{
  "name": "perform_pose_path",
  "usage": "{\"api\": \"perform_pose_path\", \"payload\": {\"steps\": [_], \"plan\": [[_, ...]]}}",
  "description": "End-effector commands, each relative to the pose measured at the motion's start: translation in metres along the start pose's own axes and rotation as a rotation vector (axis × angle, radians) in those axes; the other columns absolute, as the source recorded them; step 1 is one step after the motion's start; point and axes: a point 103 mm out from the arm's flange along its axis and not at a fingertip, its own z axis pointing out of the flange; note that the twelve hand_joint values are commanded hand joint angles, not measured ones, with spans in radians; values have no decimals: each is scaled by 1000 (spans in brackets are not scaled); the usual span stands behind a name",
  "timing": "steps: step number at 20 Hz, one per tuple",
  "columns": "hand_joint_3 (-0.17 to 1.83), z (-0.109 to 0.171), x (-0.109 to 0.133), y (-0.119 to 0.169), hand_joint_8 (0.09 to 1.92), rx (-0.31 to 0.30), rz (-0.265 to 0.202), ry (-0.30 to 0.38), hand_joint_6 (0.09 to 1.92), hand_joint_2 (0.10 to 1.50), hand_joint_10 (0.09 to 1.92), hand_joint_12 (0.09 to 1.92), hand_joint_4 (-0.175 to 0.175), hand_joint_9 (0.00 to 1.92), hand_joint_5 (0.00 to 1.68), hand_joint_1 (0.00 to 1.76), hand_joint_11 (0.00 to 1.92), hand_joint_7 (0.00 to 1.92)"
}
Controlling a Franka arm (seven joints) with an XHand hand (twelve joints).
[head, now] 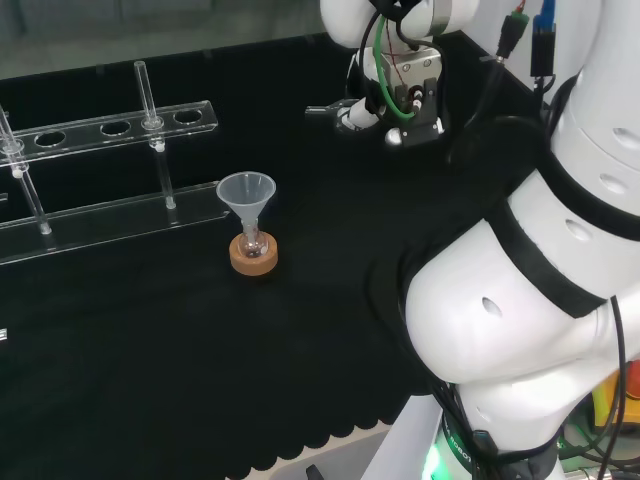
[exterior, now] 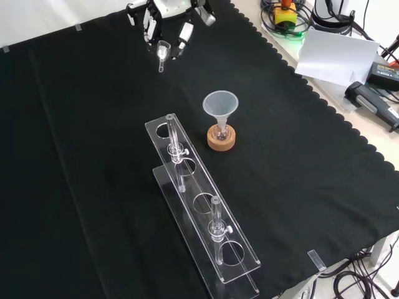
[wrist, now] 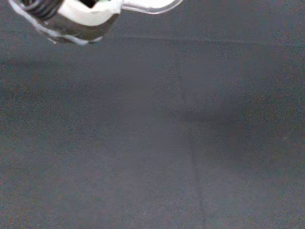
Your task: Pour all the NaCl from the weighing funnel into the round-bottom flask.
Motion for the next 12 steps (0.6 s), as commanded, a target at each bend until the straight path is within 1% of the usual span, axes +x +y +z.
{"api": "perform_pose_path", "payload": {"steps": [1, 6, 12], "plan": [[245, -7, 18, -19, 87, 13, -66, 9, 345, 837, 152, 1558, 175, 1160, 1371, 1112, 0, 1574], [247, -11, 26, -25, 87, 15, -104, 16, 344, 836, 151, 1558, 175, 1161, 1371, 1112, 0, 1575], [249, -15, 36, -33, 87, 14, -162, 14, 344, 835, 150, 1558, 175, 1161, 1371, 1112, 0, 1577]]}}
